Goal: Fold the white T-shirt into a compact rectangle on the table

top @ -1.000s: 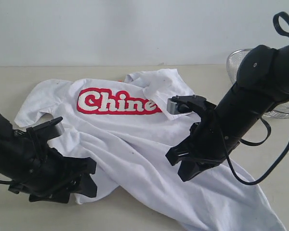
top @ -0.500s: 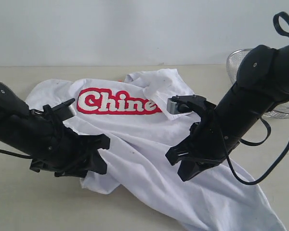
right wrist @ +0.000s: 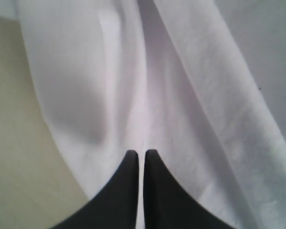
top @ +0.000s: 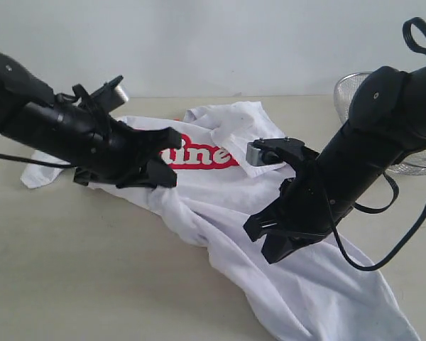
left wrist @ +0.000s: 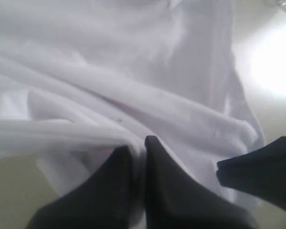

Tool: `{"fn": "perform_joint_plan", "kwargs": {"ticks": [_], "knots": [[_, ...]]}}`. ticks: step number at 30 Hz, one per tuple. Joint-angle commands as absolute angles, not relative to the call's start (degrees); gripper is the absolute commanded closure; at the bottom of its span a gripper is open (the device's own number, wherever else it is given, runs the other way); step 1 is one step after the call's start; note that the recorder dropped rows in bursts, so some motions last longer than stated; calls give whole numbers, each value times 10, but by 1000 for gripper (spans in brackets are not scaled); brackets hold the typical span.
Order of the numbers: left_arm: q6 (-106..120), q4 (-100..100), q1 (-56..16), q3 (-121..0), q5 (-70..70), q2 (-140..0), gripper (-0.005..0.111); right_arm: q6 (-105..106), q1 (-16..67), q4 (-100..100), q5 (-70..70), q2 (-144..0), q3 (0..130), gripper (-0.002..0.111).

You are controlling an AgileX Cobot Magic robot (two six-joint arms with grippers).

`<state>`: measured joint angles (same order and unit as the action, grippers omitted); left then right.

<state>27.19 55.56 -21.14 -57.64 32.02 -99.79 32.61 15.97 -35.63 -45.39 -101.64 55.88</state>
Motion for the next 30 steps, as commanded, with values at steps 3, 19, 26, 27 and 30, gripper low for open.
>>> {"fn": "perform_joint_plan", "kwargs": {"ticks": [3,19,26,27,30], "knots": [[254,556,-202,-645,340,-1032,102,327,158,-356,-447,-1018,561,108],[272,555,-189,-797,355,-1185,102,335,159,-355,-390,-971,561,108],[271,560,-166,-868,383,-1236,102,360,159,-357,-407,-961,561,108],[271,559,-165,-875,384,-1241,102,368,159,-357,-407,-957,561,108],[271,559,-159,-891,390,-1251,102,411,159,-362,-415,-953,561,104]]}}
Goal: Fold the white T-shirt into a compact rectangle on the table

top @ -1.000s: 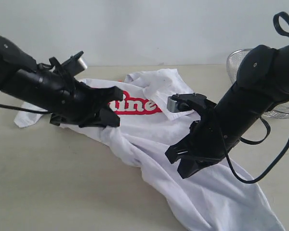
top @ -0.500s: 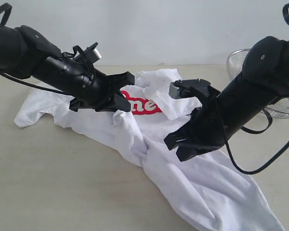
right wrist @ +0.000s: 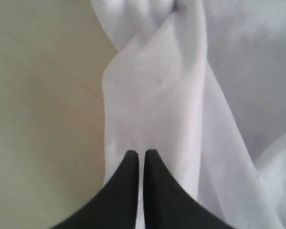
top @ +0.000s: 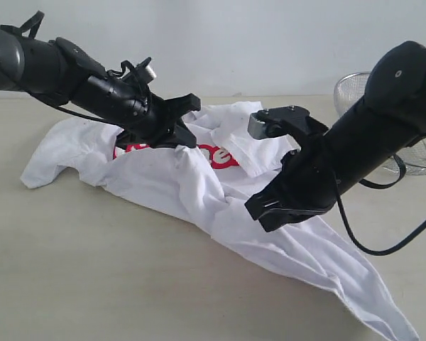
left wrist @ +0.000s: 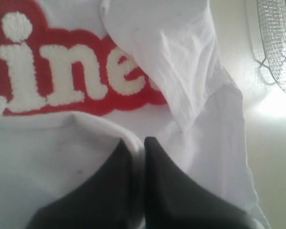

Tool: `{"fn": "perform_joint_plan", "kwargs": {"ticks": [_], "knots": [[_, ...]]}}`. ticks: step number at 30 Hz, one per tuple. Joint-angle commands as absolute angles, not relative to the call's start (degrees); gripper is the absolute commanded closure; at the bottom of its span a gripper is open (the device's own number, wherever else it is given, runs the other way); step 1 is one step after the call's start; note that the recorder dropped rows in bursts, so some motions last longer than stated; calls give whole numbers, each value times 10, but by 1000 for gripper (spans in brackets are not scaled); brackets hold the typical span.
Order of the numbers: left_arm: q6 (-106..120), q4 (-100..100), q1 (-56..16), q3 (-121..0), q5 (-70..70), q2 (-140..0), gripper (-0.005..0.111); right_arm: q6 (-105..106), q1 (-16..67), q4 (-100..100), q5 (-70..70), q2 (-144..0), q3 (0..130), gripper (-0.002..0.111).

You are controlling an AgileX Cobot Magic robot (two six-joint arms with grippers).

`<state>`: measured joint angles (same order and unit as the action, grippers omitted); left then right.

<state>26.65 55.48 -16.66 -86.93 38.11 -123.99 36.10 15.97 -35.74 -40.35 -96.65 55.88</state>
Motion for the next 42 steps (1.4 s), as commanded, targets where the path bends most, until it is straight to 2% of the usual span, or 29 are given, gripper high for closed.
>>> {"fn": "perform_joint_plan", "kwargs": {"ticks": [1,5,8,14,22,30,35,37,39,42], "knots": [[271,559,-158,-896,393,-1254,102,426,159,-368,-420,-953,561,100],[271,559,-157,-912,408,-1268,102,503,183,-388,-418,-954,561,71],[271,558,-157,-913,411,-1274,102,535,215,-380,-387,-956,561,58],[269,555,-157,-913,406,-1274,102,546,262,-352,-279,-985,560,58],[261,555,-157,-913,408,-1274,102,561,274,-352,-154,-1045,560,58],[257,556,-153,-913,401,-1274,102,584,280,-352,-136,-1048,560,58],[257,559,-141,-913,401,-1274,102,584,311,-352,-147,-1038,560,58],[257,559,-137,-913,401,-1274,102,584,328,-352,-139,-1035,560,54],[257,559,-133,-913,407,-1274,102,585,340,-352,-115,-1035,560,44],[257,559,-133,-913,417,-1274,102,586,340,-350,-91,-1039,560,45]]}}
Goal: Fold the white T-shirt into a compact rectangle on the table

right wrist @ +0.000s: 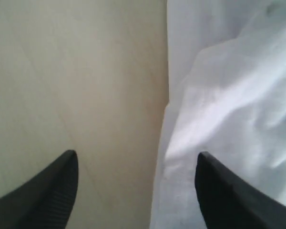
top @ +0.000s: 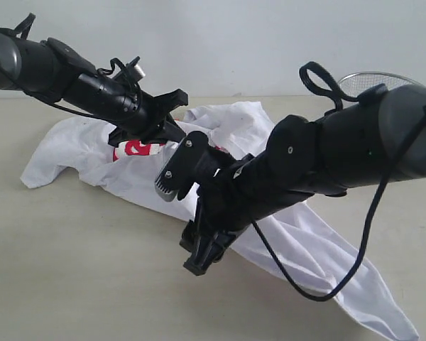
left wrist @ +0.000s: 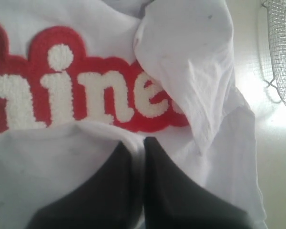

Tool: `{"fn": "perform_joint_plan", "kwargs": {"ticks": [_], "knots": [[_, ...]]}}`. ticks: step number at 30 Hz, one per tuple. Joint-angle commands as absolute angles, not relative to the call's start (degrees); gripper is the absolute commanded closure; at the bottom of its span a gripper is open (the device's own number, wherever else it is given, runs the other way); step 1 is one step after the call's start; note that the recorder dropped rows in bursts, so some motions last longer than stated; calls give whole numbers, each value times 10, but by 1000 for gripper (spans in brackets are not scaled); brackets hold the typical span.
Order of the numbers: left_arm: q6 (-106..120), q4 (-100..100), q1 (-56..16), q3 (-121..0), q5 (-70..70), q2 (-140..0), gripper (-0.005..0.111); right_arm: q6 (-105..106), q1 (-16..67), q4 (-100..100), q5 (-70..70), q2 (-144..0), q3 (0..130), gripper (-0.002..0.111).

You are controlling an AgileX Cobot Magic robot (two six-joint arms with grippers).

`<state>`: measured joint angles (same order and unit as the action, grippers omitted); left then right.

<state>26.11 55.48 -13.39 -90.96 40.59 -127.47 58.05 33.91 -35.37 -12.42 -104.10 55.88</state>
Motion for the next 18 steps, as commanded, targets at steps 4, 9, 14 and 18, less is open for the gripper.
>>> {"fn": "perform_joint_plan", "kwargs": {"ticks": [4,9,14,18], "knots": [[257,561,-133,-913,424,-1274,102,590,339,-350,-64,-1067,560,45],[257,564,-133,-913,436,-1274,102,590,339,-350,-31,-1085,560,48],[257,565,-133,-913,439,-1274,102,600,339,-350,-21,-1085,560,86],[257,565,-133,-913,442,-1274,102,601,339,-353,-7,-1085,560,107]]}}
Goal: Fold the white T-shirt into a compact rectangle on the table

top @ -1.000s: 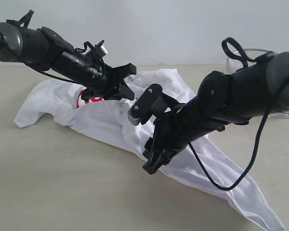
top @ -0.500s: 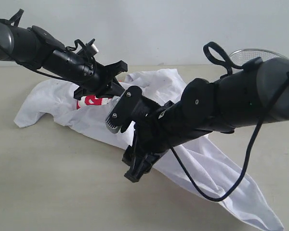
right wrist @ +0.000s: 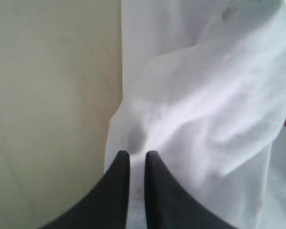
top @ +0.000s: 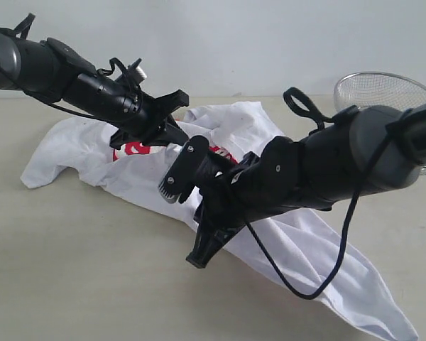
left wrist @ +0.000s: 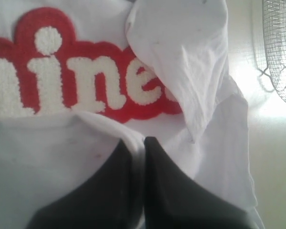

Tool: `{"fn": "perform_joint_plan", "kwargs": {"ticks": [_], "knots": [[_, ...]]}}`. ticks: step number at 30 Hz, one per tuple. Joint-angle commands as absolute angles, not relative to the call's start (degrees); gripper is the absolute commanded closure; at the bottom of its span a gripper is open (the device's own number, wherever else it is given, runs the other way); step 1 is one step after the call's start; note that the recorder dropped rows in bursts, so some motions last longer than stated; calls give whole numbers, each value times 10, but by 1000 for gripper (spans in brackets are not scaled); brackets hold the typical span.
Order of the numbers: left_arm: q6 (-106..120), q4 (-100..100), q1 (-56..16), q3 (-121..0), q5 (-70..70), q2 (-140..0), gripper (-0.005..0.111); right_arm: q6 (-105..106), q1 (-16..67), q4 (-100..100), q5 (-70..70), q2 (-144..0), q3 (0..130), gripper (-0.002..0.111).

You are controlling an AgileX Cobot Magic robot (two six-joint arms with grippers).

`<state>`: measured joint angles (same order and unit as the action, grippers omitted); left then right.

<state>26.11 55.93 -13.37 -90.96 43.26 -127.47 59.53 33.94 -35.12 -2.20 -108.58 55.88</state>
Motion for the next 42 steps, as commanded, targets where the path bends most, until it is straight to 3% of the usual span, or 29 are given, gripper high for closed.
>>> {"fn": "perform_joint_plan", "kwargs": {"ticks": [1,2,4,5,8,14,29,34,37,39,42], "knots": [[257,565,-133,-913,442,-1274,102,601,339,-353,-7,-1085,561,100],[257,565,-133,-913,441,-1274,102,600,339,-353,-7,-1084,561,87],[257,565,-133,-913,430,-1274,102,599,339,-354,-16,-1078,561,49],[254,568,-132,-914,422,-1274,102,605,339,-354,-17,-1078,561,40],[254,568,-132,-919,418,-1274,102,606,339,-354,-13,-1079,561,57],[254,568,-132,-926,421,-1277,102,606,365,-354,11,-1079,561,41],[254,576,-132,-927,433,-1277,102,606,384,-354,126,-1133,561,43],[254,576,-132,-927,437,-1277,102,624,384,-354,154,-1135,561,64],[254,576,-132,-927,437,-1277,102,634,384,-354,160,-1144,561,58],[254,576,-132,-927,439,-1277,102,639,384,-354,162,-1148,561,60],[254,576,-132,-927,440,-1277,102,644,384,-354,167,-1153,561,80]]}}
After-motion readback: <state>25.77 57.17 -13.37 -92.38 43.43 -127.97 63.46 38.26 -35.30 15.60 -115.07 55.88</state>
